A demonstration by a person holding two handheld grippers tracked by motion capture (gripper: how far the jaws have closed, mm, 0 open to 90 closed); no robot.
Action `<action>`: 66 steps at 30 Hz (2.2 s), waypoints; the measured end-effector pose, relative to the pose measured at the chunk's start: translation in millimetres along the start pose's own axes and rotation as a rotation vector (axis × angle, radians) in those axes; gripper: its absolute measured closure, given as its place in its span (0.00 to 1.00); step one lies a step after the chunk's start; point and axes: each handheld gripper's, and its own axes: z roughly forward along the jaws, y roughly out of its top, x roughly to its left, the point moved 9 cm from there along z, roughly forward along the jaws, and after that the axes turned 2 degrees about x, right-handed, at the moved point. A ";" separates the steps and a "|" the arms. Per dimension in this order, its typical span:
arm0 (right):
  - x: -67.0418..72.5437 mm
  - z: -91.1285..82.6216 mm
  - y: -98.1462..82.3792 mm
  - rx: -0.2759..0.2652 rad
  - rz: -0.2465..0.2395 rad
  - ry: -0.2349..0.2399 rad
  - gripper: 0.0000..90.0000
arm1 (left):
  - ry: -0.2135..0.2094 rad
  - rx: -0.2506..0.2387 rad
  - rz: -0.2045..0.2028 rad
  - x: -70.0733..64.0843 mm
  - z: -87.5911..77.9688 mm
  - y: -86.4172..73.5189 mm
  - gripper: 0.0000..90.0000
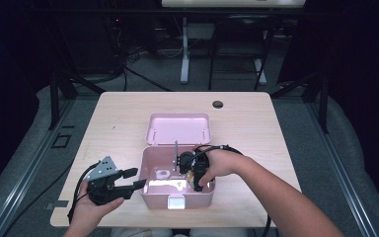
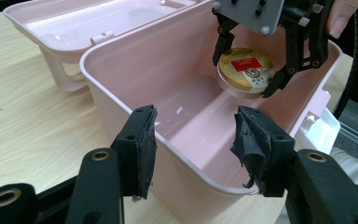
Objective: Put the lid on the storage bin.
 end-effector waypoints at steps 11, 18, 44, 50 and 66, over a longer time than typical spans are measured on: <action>-2.2 2.5 0.2 -0.005 0.005 -0.008 0.22 | 0.000 0.000 0.000 0.1 0.0 0.0 0.53; -2.8 2.0 0.8 -0.012 0.017 -0.009 0.20 | 0.002 -0.006 -0.001 0.2 0.5 0.3 0.53; -12.4 -61.9 -6.7 -0.076 0.110 -0.080 0.23 | 0.003 -0.010 -0.002 -0.6 -0.6 1.2 0.53; -12.7 -71.5 -6.9 -0.089 0.129 -0.082 0.23 | 0.004 -0.013 0.000 0.1 -1.3 1.5 0.53; -30.5 -86.0 -16.7 -0.142 0.273 -0.132 0.24 | 0.006 -0.014 -0.006 0.6 -3.0 1.8 0.53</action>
